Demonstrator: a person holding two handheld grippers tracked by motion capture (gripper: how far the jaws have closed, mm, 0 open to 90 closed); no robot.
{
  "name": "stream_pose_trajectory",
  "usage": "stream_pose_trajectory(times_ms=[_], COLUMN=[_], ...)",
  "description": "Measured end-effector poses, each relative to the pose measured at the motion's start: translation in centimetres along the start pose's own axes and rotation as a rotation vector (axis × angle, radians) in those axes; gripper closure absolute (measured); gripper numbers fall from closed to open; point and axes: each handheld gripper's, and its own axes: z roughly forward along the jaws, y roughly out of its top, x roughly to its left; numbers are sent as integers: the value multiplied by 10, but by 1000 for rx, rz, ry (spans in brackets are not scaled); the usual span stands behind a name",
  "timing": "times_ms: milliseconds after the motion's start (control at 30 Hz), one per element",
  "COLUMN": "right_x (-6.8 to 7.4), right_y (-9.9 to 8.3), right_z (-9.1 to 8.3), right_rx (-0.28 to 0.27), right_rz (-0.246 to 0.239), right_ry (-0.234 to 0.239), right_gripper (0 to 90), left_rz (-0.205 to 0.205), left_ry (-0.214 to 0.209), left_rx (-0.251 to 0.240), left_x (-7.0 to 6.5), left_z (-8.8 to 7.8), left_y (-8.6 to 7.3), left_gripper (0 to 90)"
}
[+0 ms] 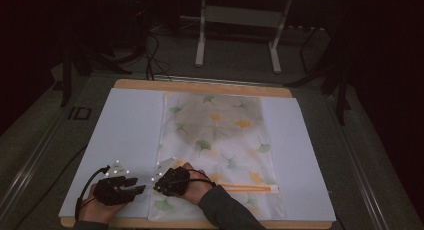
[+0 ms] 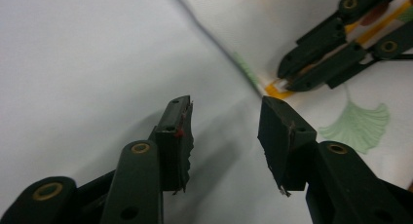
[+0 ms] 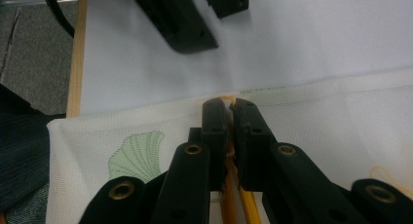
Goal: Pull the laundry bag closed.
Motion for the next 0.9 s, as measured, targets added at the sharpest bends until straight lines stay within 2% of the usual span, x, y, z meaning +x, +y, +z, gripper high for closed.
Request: stream_pose_trajectory(times_ms=[233, 500, 767, 900], right_x=[0, 0, 1, 1], right_y=[1, 4, 6, 7], right_z=[-3, -6, -10, -10], right_rx=[0, -4, -11, -6], right_rz=[-9, -14, -28, -36], right_ry=[-6, -13, -22, -28], right_gripper=[843, 844, 844, 844], left_rz=[6, 19, -10, -32], left_ry=[-32, -100, -136, -157], left_rx=[13, 35, 43, 26], left_x=[-6, -13, -13, -12], left_z=[3, 6, 12, 10], left_y=[4, 7, 8, 9], left_gripper=[542, 566, 571, 568])
